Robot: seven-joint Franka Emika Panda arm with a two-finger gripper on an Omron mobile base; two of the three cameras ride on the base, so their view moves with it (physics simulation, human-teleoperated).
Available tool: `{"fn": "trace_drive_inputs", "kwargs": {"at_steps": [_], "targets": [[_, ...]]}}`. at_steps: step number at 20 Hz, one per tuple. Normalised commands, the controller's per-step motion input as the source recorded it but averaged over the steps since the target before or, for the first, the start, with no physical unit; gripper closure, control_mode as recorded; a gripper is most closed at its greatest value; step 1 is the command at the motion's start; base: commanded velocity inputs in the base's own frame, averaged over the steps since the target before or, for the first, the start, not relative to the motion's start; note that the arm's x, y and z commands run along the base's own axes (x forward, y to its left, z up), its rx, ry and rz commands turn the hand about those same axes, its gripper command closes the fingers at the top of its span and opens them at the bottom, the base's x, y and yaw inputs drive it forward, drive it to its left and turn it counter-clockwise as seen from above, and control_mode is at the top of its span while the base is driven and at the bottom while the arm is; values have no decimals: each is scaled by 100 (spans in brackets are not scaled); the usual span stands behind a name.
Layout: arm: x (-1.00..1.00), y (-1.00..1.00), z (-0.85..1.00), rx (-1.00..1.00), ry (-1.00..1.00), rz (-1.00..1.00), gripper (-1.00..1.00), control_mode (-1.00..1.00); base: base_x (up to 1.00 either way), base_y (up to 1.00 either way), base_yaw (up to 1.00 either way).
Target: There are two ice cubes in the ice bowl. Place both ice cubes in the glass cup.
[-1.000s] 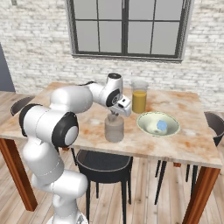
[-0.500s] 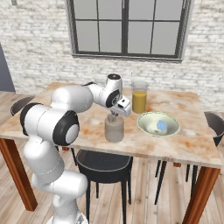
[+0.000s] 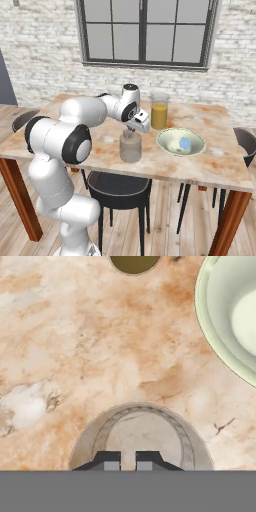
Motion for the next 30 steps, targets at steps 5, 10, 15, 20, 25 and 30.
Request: {"fn": "trace_drive_inputs", "kwargs": {"at_steps": [5, 10, 15, 20, 25, 30], "targets": [[0, 0, -3, 0, 0, 1, -100, -100, 0, 0, 0], [4, -2, 0, 0, 0, 1, -100, -100, 0, 0, 0], [2, -1, 0, 0, 3, 2, -100, -100, 0, 0, 0], [-22, -77, 5, -1, 15, -4, -100, -100, 0, 0, 0], [-25, -100, 0, -8, 13, -5, -100, -100, 0, 0, 0], [2, -86, 10, -1, 0, -3, -100, -100, 0, 0, 0]]}}
